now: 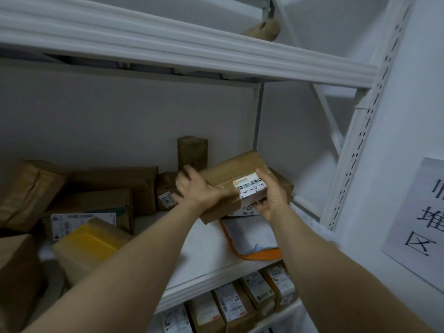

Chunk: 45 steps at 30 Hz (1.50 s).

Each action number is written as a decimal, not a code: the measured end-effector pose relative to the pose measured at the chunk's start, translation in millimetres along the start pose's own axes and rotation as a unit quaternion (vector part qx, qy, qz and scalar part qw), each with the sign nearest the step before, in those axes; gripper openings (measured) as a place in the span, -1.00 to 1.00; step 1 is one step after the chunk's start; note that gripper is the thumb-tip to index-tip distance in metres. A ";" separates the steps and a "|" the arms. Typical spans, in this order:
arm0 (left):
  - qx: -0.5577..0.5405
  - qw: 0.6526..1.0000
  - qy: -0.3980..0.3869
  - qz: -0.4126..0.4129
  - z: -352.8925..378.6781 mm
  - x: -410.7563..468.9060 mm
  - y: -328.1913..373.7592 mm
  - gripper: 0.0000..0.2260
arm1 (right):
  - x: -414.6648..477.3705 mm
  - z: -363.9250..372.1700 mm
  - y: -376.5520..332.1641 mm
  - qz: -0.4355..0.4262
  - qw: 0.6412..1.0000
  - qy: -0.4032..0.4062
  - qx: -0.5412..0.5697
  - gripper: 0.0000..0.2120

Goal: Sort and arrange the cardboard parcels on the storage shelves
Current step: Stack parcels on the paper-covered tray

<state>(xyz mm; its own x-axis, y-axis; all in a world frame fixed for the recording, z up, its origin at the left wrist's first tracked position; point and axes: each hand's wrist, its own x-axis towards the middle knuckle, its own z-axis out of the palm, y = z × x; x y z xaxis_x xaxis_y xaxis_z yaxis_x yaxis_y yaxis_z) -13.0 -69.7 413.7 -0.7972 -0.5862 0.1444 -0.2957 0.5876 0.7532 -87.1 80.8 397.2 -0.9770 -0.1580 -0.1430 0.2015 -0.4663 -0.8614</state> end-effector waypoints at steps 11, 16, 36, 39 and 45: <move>-0.400 0.889 -0.141 -0.171 -27.1 1.6 -14.7 -0.18 | 0.4 -9.4 -2.6 -0.008 0.998 -0.055 -0.029 -0.79; -0.366 0.911 -0.070 -0.176 -30.8 4.7 -18.4 -0.40 | -7.3 -8.8 0.4 -0.032 0.982 -0.124 -0.142 -0.56; -0.454 0.883 -0.117 -0.014 -21.4 -11.6 10.9 -0.22 | 10.1 17.1 29.0 -0.166 0.921 -0.077 -0.345 0.07; -0.460 0.881 -0.109 -0.019 -22.0 -10.2 12.1 -0.32 | 13.6 19.9 30.2 -0.176 0.916 -0.082 -0.351 0.08; -0.468 0.879 -0.083 -0.020 -19.8 -4.5 12.9 -0.41 | 16.9 26.1 35.4 -0.194 0.912 -0.073 -0.354 0.04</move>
<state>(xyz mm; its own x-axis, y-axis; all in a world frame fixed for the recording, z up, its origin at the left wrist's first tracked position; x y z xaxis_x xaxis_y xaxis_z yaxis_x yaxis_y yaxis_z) -2.8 -70.5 435.5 -0.8847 -0.4612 0.0679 0.1756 -0.1946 0.9650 -94.6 39.0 377.0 -0.9352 -0.2396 0.2607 -0.3026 0.1585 -0.9398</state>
